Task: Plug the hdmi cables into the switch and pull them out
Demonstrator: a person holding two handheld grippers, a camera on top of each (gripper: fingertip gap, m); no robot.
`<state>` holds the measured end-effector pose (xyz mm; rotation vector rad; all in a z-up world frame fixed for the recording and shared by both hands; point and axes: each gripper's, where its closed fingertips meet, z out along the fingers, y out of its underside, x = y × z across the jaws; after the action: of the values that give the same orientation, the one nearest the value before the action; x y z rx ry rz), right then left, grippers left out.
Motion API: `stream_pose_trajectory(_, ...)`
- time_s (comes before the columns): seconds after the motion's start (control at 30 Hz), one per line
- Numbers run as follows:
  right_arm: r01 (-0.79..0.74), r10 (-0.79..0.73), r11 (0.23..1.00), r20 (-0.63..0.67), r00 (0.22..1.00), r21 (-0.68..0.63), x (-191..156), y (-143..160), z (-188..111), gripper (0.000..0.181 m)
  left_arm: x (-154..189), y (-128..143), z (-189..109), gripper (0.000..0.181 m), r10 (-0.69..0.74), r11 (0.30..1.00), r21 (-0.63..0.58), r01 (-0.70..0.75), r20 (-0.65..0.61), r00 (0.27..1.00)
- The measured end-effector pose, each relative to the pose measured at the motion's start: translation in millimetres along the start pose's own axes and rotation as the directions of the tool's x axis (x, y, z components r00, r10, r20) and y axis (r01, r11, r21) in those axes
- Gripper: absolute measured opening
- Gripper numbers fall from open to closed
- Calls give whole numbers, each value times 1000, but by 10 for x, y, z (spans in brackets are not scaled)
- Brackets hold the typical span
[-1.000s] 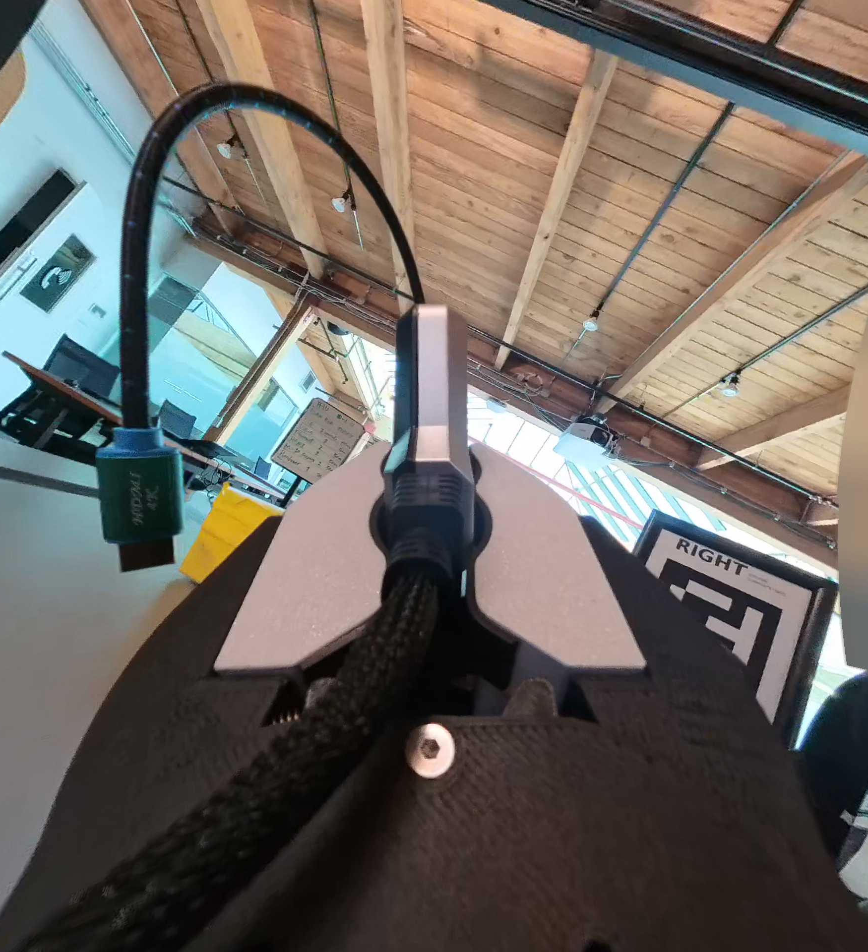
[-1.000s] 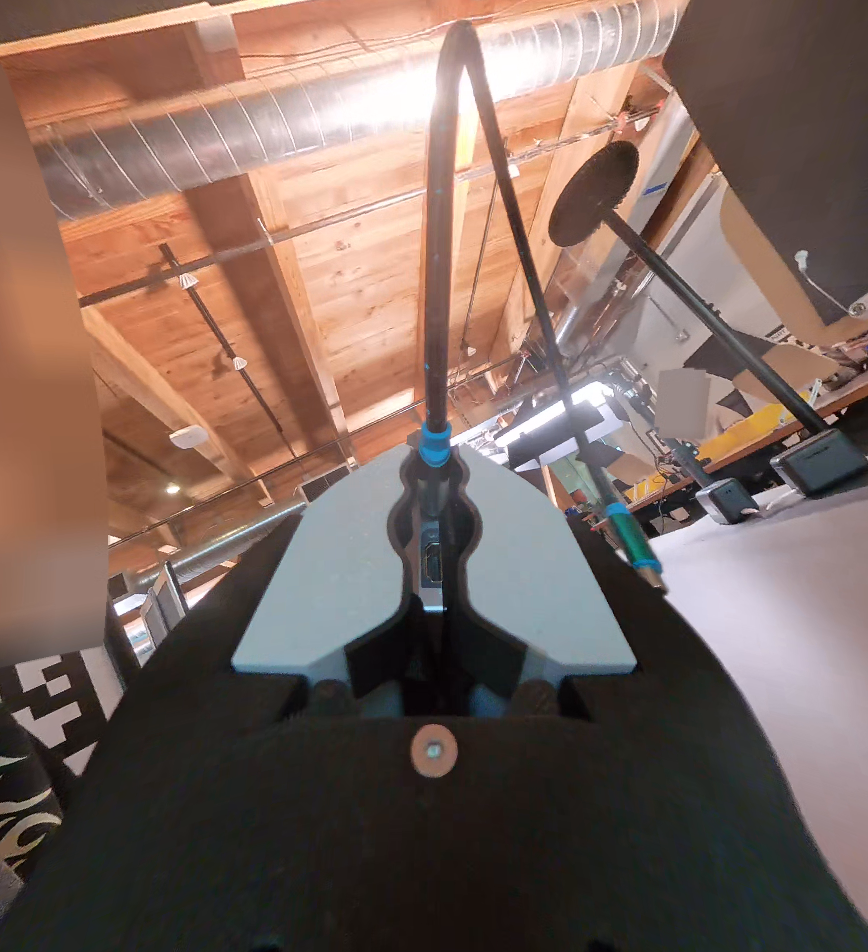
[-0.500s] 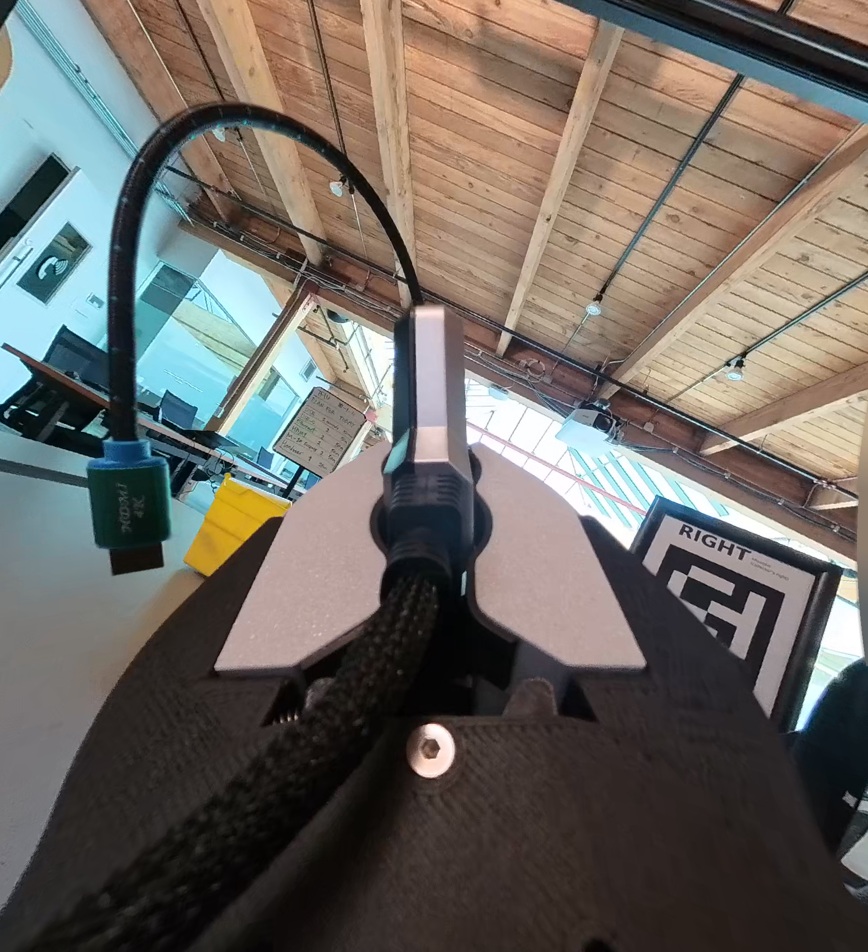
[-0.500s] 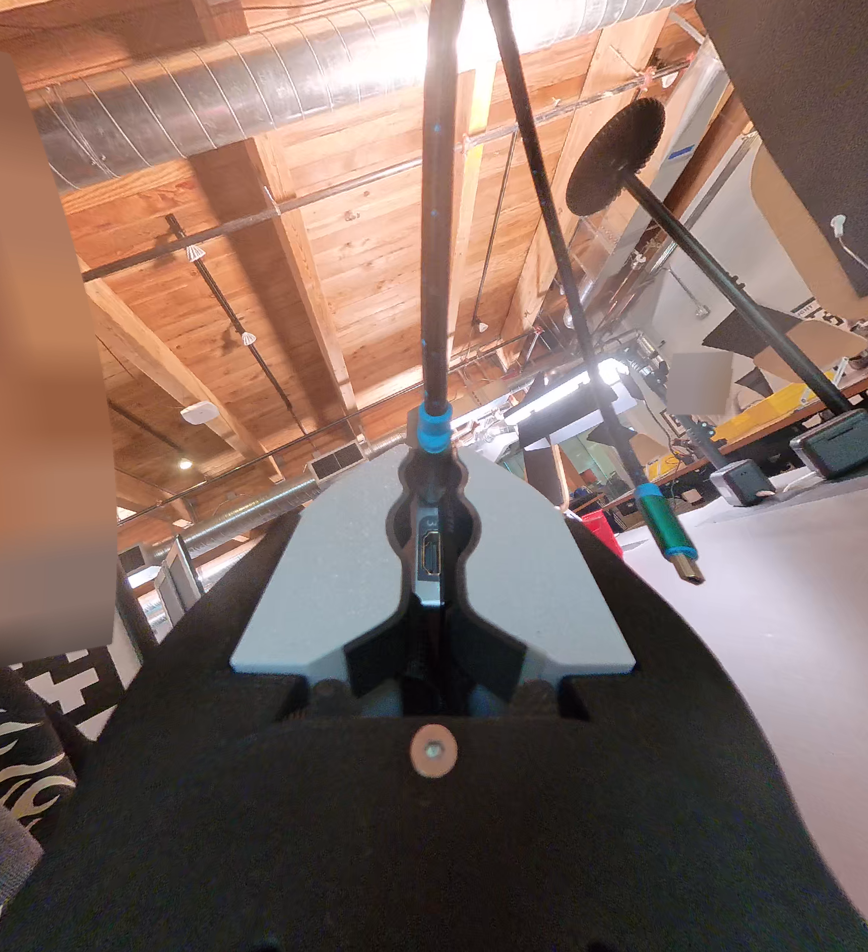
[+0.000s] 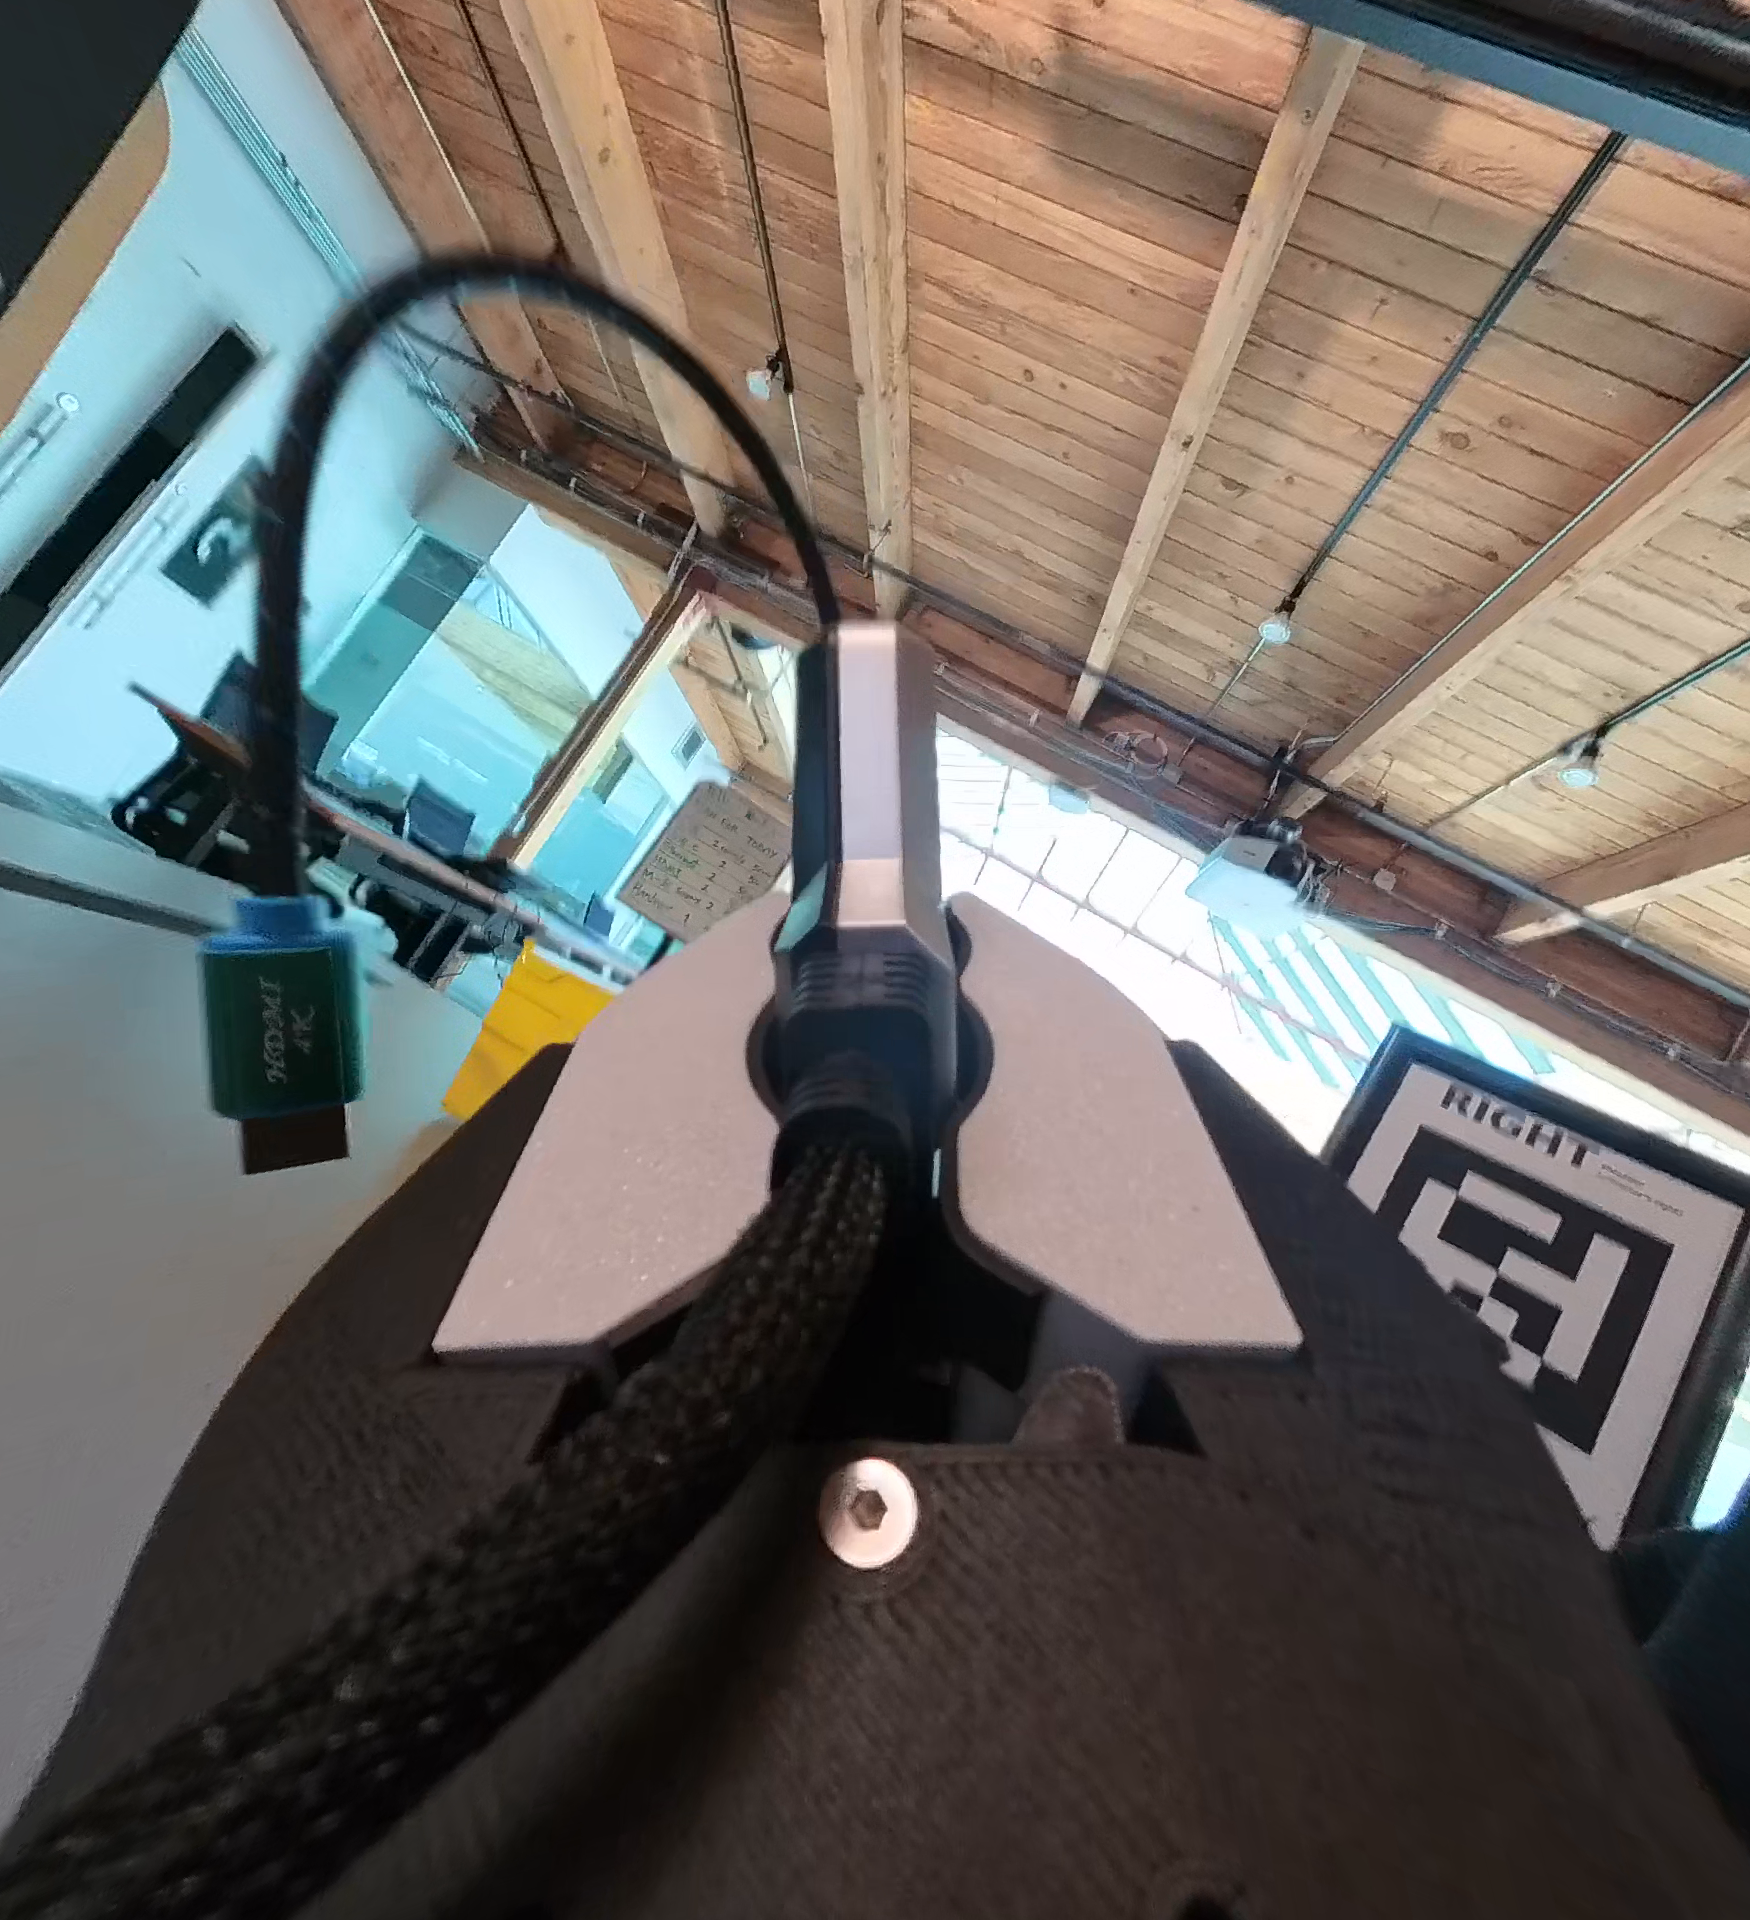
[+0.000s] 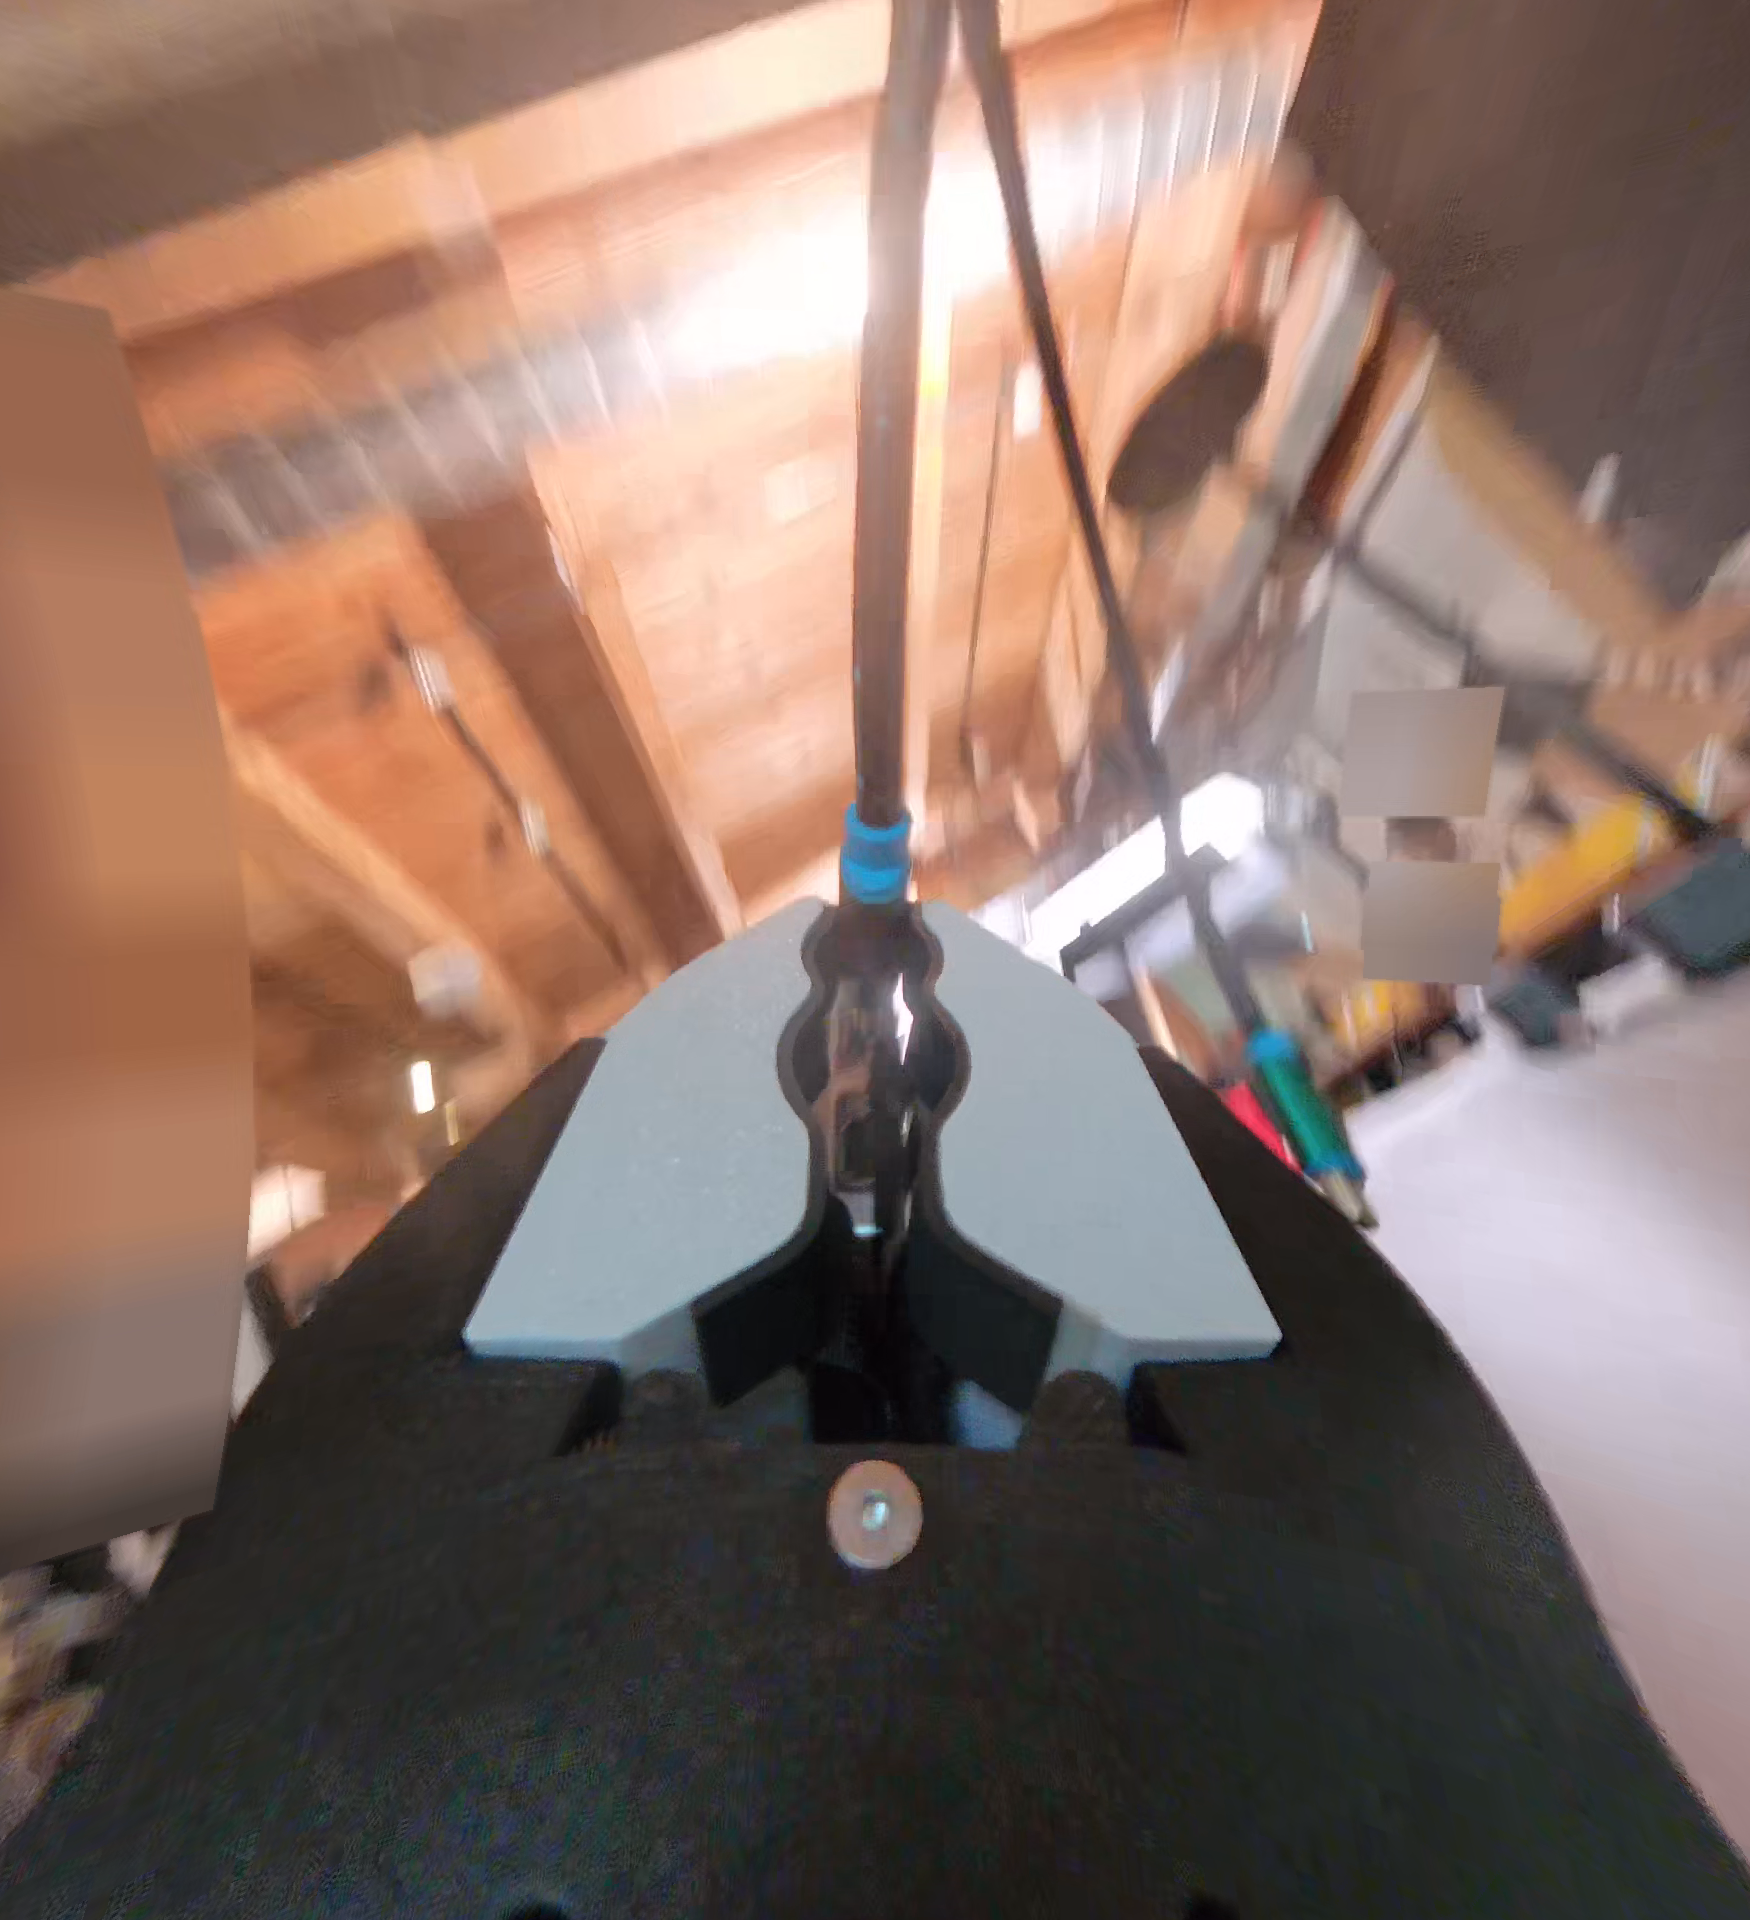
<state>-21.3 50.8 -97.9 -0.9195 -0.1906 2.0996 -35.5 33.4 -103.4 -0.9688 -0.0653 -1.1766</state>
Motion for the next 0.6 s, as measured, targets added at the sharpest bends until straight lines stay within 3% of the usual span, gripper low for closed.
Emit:
stream_pose_trajectory(0.03, -43, 44, 990, -2, 999, 131, 52, -228, -72, 11, 46, -151, -56, 22, -16, 994, 105, 20, -40, 999)
stream_pose_trajectory(0.07, -72, 80, 984, -48, 996, 163, 165, -313, -99, 11, 32, -235, -108, 22, -55, 985, 161, 63, -55, 997)
stream_pose_trajectory(0.13, -47, 52, 995, -65, 996, 88, 192, -195, -54, 11, -186, -122, -103, 21, -127, 988, 98, 121, 56, 990)
stream_pose_trajectory(0.2, -34, 35, 999, -49, 998, 24, 137, -47, -8, 12, -123, -141, -91, 22, -134, 985, 112, 132, 11, 991)
stream_pose_trajectory(0.43, 10, -10, 1000, -8, 1000, -4, 51, -18, 16, 11, -83, -144, -81, 22, -111, 988, 104, 112, -9, 994)
stream_pose_trajectory(0.6, 177, -179, 982, -21, 984, -73, -71, -28, 29, 11, -96, -89, -66, 23, -118, 991, 68, 117, -1, 993)
